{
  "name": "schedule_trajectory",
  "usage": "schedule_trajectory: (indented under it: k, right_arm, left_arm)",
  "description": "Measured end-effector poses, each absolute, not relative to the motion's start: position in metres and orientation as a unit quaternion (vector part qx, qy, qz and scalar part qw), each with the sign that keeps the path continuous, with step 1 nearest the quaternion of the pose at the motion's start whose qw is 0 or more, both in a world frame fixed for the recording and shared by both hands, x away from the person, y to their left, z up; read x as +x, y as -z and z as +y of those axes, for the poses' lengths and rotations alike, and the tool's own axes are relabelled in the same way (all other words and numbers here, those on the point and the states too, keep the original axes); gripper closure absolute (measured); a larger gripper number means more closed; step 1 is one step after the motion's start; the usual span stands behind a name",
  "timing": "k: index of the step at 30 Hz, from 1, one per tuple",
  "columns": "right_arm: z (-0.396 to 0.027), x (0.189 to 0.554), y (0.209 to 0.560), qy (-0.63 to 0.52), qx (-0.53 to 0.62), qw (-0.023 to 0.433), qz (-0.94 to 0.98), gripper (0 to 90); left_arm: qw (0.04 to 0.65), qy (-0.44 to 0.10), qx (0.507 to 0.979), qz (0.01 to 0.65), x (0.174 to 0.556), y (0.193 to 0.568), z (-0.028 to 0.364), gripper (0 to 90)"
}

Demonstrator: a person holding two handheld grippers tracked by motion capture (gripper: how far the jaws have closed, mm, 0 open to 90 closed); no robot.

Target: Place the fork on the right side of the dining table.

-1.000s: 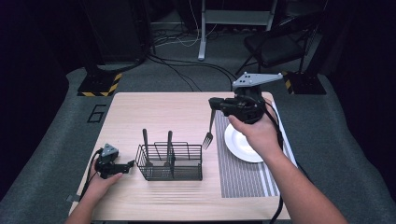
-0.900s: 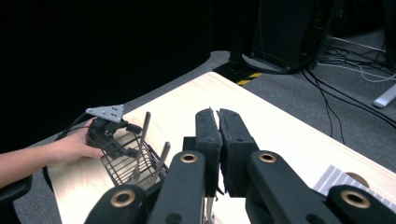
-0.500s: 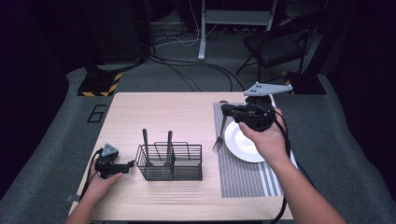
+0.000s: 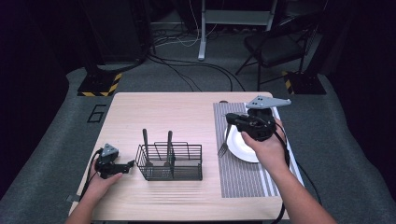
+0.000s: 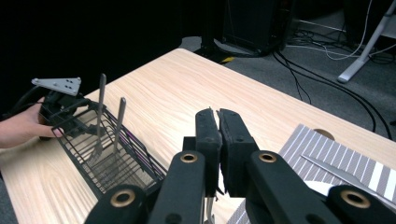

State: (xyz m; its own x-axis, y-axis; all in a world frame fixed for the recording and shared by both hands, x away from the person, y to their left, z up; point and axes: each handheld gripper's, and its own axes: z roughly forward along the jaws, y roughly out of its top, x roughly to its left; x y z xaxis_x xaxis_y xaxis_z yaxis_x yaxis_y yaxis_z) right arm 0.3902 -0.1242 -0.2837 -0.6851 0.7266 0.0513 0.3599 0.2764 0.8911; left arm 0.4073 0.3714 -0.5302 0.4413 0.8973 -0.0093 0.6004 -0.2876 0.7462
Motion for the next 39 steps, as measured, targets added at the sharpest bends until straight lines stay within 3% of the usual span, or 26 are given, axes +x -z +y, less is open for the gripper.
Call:
schedule_trajectory:
  k: [39]
  right_arm:
    - [-0.14,0.383,0.355,-0.461,0.395,0.221,0.763,86.9]
  left_arm:
    - [0.349,-0.212,0.774,0.484,0.407,0.53,0.371,13.7]
